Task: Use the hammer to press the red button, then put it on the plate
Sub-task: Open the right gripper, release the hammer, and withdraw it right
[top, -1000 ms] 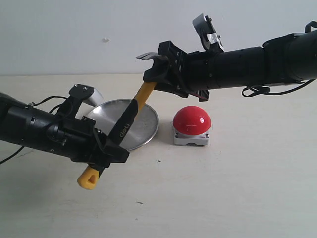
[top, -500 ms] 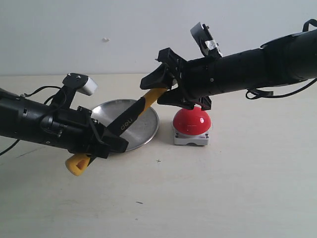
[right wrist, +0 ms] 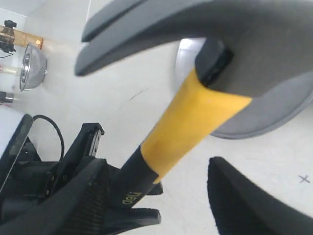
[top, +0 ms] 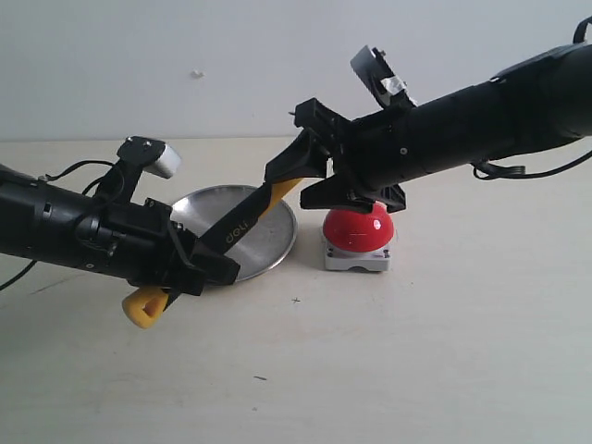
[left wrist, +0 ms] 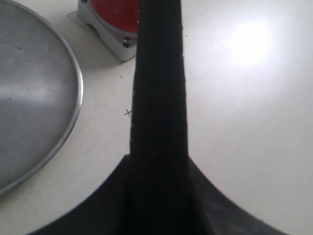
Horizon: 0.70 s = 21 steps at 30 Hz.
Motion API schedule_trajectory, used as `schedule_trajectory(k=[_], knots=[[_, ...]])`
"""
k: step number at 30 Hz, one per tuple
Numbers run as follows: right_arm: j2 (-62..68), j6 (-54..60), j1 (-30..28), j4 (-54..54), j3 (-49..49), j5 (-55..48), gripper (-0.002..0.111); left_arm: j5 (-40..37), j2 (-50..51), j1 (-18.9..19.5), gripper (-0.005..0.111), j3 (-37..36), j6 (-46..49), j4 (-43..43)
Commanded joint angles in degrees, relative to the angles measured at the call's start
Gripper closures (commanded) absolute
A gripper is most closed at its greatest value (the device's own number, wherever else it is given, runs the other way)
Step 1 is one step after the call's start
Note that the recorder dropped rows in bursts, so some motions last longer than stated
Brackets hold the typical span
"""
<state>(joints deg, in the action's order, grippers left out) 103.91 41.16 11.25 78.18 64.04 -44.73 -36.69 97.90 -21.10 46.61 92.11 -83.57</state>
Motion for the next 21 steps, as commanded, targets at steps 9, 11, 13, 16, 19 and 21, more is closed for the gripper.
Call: schedule_trajectory(k=[9,11,13,16,19,21], knots=[[-8.19,-8.28,0.11,-15.52,-3.19,1.00,0.052,-1.10,-1.26,-0.01,0.107,0.16,0.22,-2.58],[-10.37,-8.55,0.11,-17.14,-4.41,0.10,0.054,-1.10,-1.26,-0.01,0.107,0.16,0.22,-2.47],[-12.78,-9.48,0.11,-19.74,-5.63,-0.57,0.058,-1.10,-1.26,-0.01,0.107,0.16,0.22,-2.47],[-18.81,-9.73,0.11,-23.42,-9.80,0.00,0.076,-1.10,-1.26,-0.01,0.107,0.16,-0.09,-2.48],[-27.01,-9.73,0.11,-27.25,-15.93,4.44,0.098,-1.10,-1.26,-0.01,0.107,0.16,-0.55,-2.15],[-37.03,-14.88,0.11,-34.33,-21.72,10.06,0.108,-1.10,-1.26,-0.01,0.107,0.16,-0.98,-2.01]])
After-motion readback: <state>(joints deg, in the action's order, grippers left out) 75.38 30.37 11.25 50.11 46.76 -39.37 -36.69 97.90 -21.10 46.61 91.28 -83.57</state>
